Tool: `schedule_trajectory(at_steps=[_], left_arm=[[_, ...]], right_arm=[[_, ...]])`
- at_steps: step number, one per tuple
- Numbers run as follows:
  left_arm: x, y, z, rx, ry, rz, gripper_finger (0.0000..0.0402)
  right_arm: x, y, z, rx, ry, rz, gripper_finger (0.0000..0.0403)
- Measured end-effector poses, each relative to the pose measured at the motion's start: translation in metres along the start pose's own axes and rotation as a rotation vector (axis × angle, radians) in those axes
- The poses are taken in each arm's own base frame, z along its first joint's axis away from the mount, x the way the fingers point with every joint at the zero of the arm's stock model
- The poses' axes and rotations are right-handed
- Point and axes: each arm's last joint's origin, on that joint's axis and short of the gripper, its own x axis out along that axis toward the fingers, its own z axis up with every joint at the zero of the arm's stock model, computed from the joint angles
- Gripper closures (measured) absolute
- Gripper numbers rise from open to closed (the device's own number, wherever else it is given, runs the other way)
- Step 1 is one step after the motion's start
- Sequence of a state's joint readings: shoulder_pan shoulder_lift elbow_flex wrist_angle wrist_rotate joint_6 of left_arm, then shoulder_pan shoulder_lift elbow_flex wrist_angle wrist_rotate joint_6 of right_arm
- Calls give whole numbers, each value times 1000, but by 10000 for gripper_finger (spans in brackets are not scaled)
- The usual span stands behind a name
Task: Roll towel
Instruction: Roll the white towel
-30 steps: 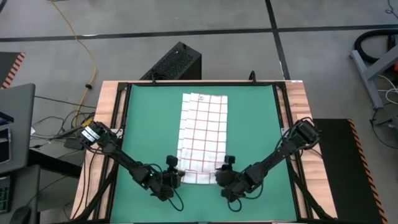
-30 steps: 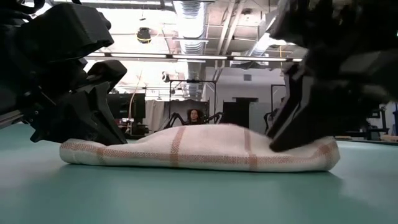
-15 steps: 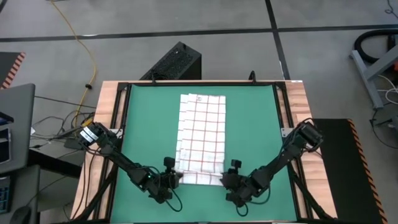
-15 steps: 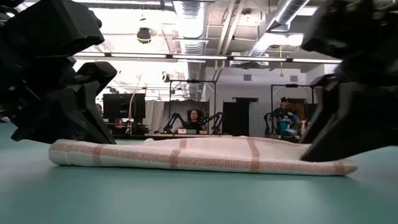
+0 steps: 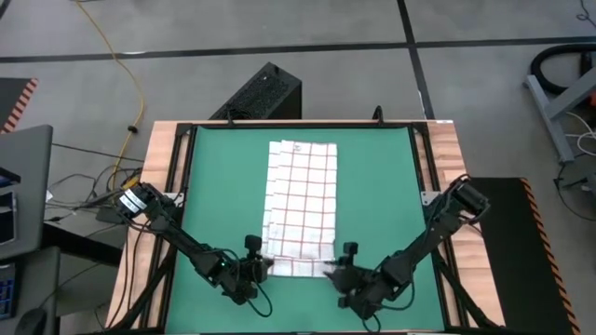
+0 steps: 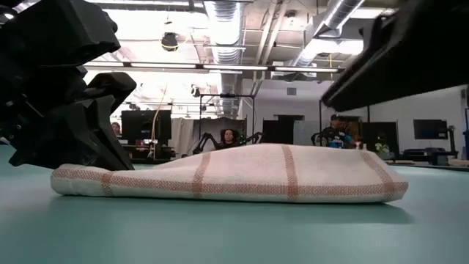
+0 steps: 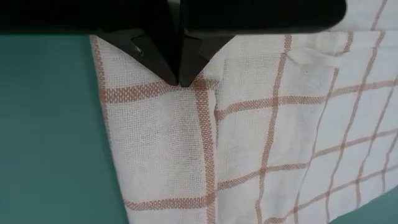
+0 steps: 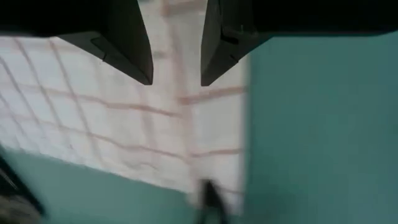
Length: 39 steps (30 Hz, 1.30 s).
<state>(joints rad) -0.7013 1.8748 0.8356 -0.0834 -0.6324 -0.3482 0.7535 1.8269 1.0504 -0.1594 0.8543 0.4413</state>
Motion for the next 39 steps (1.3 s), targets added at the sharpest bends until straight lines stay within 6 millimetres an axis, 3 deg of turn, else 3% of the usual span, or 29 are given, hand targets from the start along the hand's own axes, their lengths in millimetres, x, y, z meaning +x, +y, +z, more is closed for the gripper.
schedule_trajectory(at_steps=[9,17,35,39], left_arm=[[0,0,0,4,1,0,401],[0,0,0,4,1,0,401],[1,2,1,0,5,-2,401],[1,2,1,-2,6,-2,401]], right_arm=[[11,0,-6,-134,38,23,248],[13,0,-8,-119,95,106,219],[22,-11,-57,-72,196,140,198],[21,-12,-54,-65,156,126,199]])
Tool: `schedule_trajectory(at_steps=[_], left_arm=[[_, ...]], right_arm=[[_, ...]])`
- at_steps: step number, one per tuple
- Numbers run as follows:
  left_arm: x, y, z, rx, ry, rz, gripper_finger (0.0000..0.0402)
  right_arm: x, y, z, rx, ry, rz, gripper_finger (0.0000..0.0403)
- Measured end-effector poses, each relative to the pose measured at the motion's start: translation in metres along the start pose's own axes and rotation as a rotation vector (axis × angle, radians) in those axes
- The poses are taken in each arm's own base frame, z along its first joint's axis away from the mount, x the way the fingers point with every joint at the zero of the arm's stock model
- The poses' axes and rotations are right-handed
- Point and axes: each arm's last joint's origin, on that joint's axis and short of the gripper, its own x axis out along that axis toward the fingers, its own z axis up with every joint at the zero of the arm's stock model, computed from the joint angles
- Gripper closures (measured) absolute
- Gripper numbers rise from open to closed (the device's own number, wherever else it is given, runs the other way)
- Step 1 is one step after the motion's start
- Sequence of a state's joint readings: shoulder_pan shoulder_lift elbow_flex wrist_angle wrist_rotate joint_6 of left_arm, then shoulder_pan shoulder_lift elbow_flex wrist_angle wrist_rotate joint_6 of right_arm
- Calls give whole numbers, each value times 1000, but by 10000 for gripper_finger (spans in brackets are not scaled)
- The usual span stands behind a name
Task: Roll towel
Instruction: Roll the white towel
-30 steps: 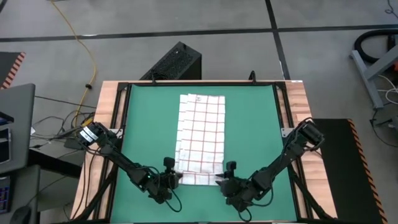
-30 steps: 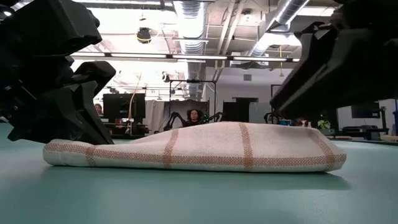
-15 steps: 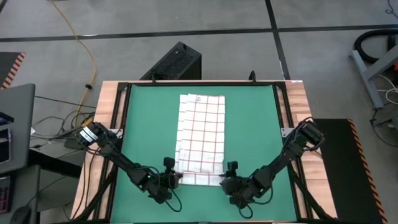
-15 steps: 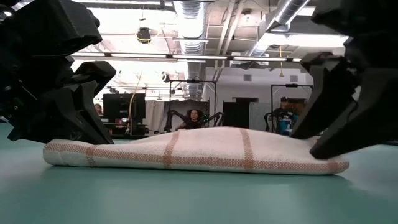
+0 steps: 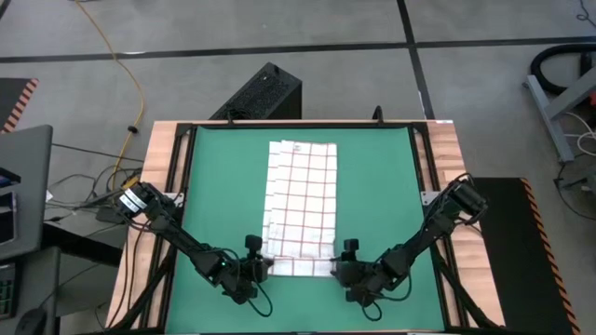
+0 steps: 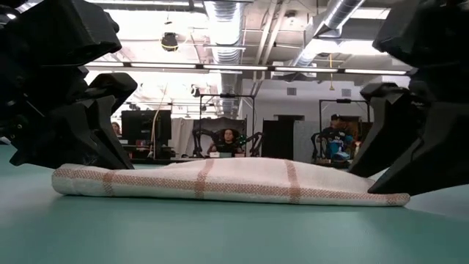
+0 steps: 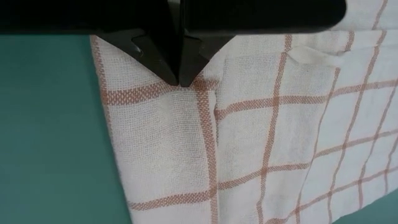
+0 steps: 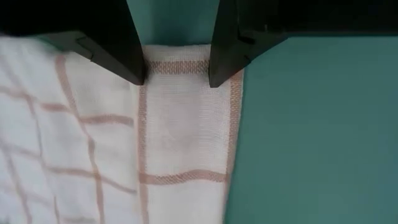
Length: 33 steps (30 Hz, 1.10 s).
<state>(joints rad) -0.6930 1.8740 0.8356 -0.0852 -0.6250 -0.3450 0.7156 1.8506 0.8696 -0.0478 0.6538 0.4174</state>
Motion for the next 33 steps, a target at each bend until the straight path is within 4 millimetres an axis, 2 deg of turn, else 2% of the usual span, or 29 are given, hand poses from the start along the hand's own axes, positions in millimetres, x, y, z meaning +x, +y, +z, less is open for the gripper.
schedule_trajectory(at_steps=[4,7,9,14,18,27,33], left_arm=[[0,0,0,8,2,-1,401],[0,0,0,7,2,-2,401],[0,0,0,8,2,-2,401],[0,0,0,4,2,0,401],[0,0,0,3,2,-1,401],[0,1,0,-2,3,0,401],[0,1,0,6,6,-1,401]], right_arm=[[-11,5,15,-99,-94,-9,197],[-21,7,35,-92,-169,-2,192],[-22,8,39,-91,-178,9,188],[-18,9,34,-117,-146,36,180],[-5,4,16,-157,-65,26,175],[23,6,-3,-179,33,47,174],[31,9,-14,-105,97,37,177]])
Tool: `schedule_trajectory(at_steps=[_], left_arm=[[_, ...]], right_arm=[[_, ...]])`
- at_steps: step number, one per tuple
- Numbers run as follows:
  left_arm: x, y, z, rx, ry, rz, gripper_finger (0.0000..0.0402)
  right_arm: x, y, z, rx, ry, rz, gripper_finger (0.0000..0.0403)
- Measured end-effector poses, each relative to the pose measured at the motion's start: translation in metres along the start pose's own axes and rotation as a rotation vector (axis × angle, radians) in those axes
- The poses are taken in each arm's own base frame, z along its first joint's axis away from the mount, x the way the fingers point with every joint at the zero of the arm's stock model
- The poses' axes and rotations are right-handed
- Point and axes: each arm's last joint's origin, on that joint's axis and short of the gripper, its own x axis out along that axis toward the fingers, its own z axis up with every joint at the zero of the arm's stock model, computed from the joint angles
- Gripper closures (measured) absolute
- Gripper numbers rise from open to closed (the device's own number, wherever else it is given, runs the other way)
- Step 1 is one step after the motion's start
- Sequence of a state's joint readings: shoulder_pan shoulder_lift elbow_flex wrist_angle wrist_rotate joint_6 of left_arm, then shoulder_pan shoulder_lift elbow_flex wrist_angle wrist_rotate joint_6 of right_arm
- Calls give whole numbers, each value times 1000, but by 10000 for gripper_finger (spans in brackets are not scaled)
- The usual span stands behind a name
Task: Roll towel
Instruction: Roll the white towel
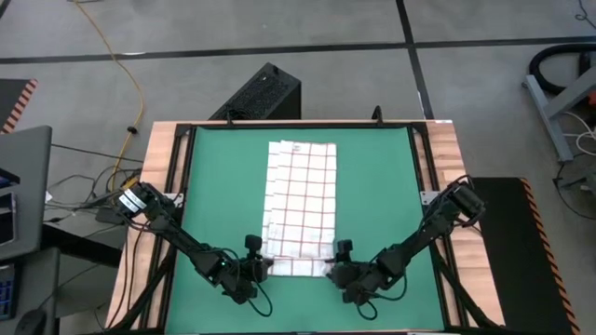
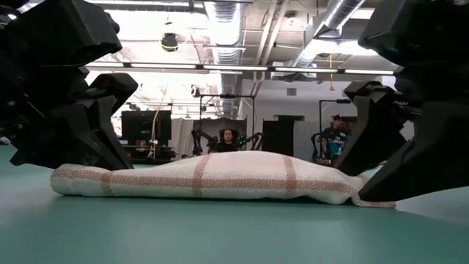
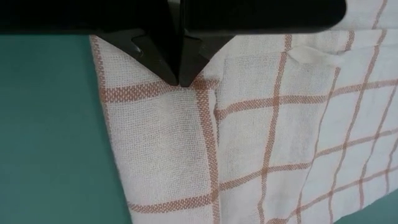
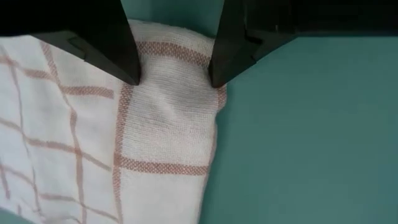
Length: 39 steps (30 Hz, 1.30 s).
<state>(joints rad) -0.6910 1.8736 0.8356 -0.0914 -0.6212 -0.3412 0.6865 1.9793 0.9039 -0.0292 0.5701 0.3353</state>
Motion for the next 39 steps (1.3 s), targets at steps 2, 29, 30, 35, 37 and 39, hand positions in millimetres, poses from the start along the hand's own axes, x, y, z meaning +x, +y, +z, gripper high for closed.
schedule_trajectory(at_steps=[2,29,30,35,37,39], left_arm=[[0,0,0,7,0,0,401],[-58,21,51,37,-245,48,402],[-57,20,50,57,-265,38,402],[-42,19,30,76,-383,-83,402],[-38,20,19,48,-431,-113,402],[-35,23,6,29,-453,-119,402]], right_arm=[[1,-1,0,34,7,-4,183],[-17,6,25,214,57,101,385],[-18,7,27,217,63,125,385],[-19,8,30,216,69,156,385],[-19,8,30,215,69,157,385],[-19,8,30,214,74,163,385]])
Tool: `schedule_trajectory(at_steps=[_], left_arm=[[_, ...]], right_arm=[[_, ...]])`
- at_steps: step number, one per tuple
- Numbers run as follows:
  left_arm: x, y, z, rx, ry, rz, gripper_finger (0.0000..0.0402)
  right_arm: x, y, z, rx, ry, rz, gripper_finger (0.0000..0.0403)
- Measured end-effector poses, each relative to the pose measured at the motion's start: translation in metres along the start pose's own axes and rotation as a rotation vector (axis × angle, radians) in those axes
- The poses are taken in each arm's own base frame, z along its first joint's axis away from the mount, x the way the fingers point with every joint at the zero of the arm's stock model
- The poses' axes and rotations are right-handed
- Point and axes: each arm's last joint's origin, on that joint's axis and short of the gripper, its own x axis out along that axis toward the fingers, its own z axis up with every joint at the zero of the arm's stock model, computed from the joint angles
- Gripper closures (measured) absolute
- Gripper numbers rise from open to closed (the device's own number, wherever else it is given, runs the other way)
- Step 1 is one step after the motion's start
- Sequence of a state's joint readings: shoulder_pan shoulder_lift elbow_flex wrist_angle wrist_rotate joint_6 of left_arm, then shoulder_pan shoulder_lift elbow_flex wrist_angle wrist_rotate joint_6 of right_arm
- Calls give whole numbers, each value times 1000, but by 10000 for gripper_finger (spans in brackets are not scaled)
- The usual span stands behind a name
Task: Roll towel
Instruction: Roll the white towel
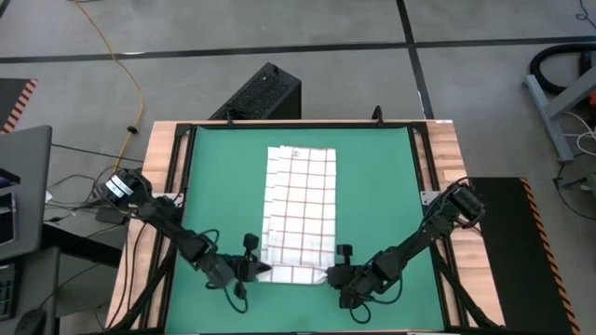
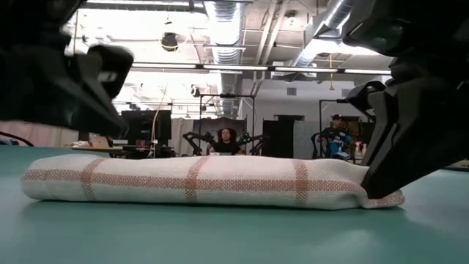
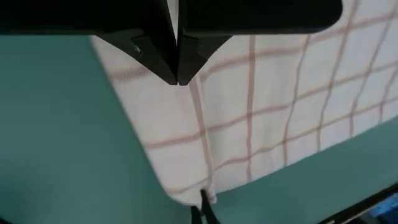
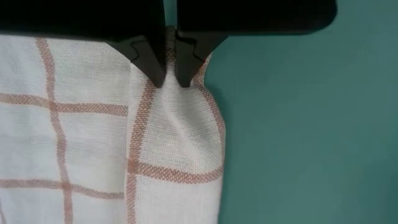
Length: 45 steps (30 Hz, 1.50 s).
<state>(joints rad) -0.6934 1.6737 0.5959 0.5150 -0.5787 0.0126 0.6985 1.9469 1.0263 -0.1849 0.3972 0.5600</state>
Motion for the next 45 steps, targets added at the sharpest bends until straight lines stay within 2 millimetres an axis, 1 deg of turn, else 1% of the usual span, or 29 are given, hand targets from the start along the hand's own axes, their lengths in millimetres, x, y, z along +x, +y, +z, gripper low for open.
schedule_trajectory(at_steps=[4,7,10,14,17,20,23,25,29,34,37,41,45], left_arm=[[0,7,-18,-36,-10,9,402],[9,9,-25,-56,-2,-41,402],[19,6,-28,-42,13,-74,402],[28,1,-30,-24,26,-91,402],[31,0,-35,-62,52,-93,402],[31,1,-37,-136,77,-115,402],[32,2,-37,-243,88,-169,402],[33,2,-36,-301,96,-215,402],[33,1,-36,-382,110,-295,402],[32,-3,-34,-472,134,-409,402],[31,-4,-32,-509,128,-474,402],[30,-6,-30,-535,113,-524,402],[30,-6,-29,-543,112,-529,402]], right_arm=[[0,-2,2,-8,4,12,385],[-4,-4,7,10,3,41,385],[-13,-7,14,38,-8,77,385],[-31,-11,23,83,-4,170,385],[-44,-21,33,168,1,215,385],[-51,-36,38,299,66,235,385],[-48,-49,41,403,136,260,385],[-45,-56,46,442,165,305,385],[-39,-70,51,505,221,364,384],[-35,-91,59,583,261,429,384],[-31,-105,62,622,272,441,384],[-28,-120,63,664,289,410,384],[-27,-128,60,693,324,376,384]])
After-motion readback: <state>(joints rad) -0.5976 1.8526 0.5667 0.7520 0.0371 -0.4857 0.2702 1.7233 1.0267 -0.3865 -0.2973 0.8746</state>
